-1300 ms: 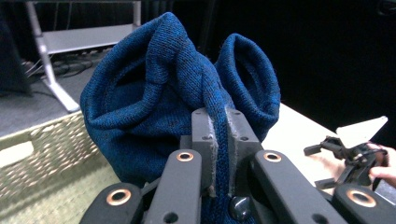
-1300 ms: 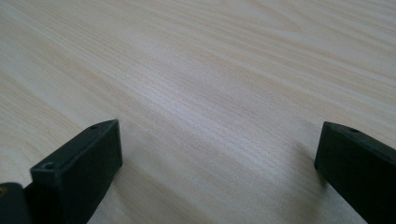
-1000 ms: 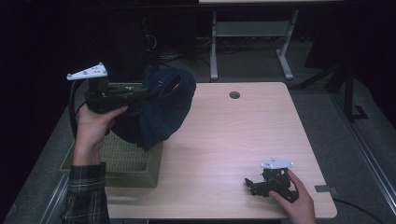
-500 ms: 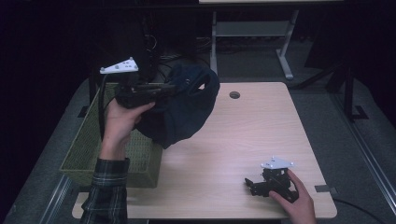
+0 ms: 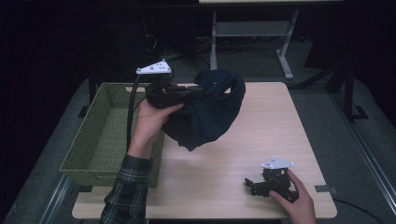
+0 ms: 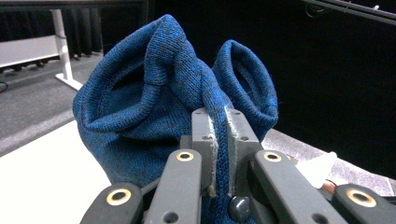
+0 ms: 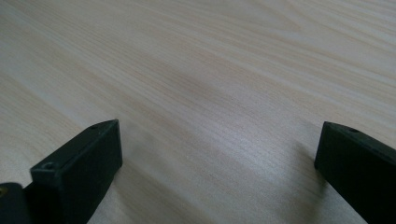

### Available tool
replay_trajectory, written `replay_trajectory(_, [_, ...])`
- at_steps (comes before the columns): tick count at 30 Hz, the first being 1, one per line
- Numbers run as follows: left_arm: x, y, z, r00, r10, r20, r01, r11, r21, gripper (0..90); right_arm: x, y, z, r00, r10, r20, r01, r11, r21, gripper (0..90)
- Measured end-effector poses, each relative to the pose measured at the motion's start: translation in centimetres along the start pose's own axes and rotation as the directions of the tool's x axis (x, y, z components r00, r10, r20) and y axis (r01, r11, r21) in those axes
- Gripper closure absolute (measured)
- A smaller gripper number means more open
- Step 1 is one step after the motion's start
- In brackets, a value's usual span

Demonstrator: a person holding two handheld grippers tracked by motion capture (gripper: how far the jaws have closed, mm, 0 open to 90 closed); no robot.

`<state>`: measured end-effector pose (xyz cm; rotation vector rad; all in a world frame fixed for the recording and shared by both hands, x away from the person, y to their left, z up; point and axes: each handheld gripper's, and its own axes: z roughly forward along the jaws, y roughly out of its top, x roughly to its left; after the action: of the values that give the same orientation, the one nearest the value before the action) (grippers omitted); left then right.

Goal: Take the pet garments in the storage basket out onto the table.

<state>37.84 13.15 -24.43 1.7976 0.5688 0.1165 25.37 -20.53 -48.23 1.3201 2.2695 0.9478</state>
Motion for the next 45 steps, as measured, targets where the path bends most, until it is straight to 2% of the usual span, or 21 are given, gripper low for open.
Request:
replay_trajectory(7, [-0.3,-1.0,3.1,0.9996,-0.005,0.028,0.004,0.9997,0.022,83.8,0.0,0.0,0.0,1.0000,0.000,0.000,0.000,1.000,0.000,0.4])
replay_trajectory(11, [-0.3,-1.8,4.6,0.9996,-0.003,0.027,0.002,0.9994,0.035,83.8,0.0,0.0,0.0,1.0000,0.000,0.001,0.000,1.000,0.000,0.4])
replay_trajectory(26, [0.8,-4.8,9.6,0.9994,-0.021,0.027,0.018,0.9958,0.090,83.8,0.0,0.0,0.0,1.0000,0.000,0.000,0.000,1.000,0.000,0.4])
replay_trajectory(30, [1.1,-5.6,11.3,0.9995,-0.006,0.031,0.002,0.9947,0.103,83.8,0.0,0.0,0.0,1.0000,-0.003,0.001,0.003,1.000,-0.003,0.4])
replay_trajectory(34, [1.4,-6.5,13.0,0.9993,-0.007,0.037,0.003,0.9922,0.125,83.8,0.0,0.0,0.0,1.0000,-0.002,0.001,0.002,1.000,-0.002,0.4])
replay_trajectory(39, [1.9,-7.8,14.8,0.9997,0.006,0.025,-0.010,0.9870,0.161,83.7,0.0,0.0,0.0,1.0000,-0.004,0.002,0.004,1.000,-0.002,0.5])
replay_trajectory(45, [2.9,-9.4,16.9,0.9998,-0.012,0.013,0.009,0.9787,0.205,83.6,0.0,0.0,0.0,1.0000,-0.004,0.001,0.004,1.000,-0.003,0.4])
